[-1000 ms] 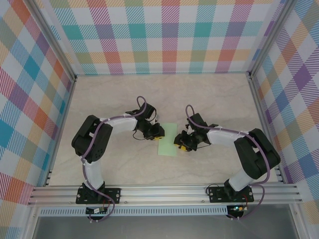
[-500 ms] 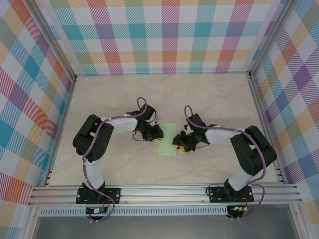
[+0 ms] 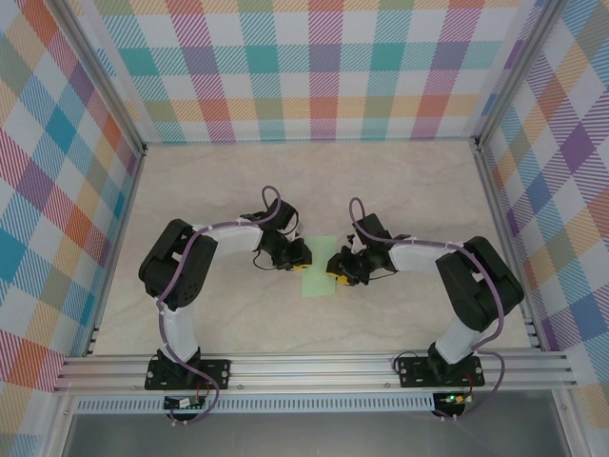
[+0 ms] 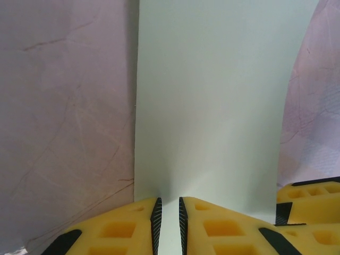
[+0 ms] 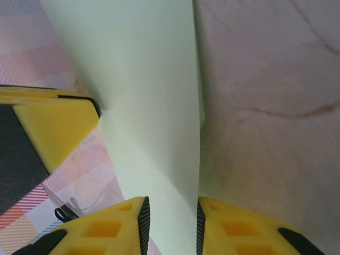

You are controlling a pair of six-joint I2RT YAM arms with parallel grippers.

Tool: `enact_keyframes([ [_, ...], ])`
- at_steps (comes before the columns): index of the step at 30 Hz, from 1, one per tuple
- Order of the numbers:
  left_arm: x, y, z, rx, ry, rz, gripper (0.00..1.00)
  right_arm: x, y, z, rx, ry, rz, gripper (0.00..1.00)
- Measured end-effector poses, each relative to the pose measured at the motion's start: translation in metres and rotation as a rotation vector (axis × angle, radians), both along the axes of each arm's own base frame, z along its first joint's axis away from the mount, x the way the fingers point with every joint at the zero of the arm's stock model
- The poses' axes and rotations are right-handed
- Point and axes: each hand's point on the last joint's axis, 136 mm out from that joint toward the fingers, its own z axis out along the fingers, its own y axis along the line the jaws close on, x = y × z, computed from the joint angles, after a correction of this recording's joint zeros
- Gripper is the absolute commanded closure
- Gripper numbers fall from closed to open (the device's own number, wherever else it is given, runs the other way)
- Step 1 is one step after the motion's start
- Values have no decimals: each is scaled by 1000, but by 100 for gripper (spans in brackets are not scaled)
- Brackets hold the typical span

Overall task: Fold a paper plane with a square sheet of paper (pick it up from the middle)
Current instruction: Third fold the triangle at the center of the table.

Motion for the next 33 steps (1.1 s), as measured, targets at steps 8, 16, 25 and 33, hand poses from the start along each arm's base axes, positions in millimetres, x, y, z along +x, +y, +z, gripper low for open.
enact_keyframes([
  [8,0,0,0,-1,-5,-8,79,19,1,0,-1,-12,-10,78],
  [16,0,-2,7,-7,-38,-28,70,23,-2,-1,-3,-4,-14,88],
  [25,-31,-4,74,23,-340,-152,53,21,-3,-1,-4,10,-10,89],
  [33,-84,-12,87,155,-581,-364,43,21,-1,2,-1,11,-1,89],
])
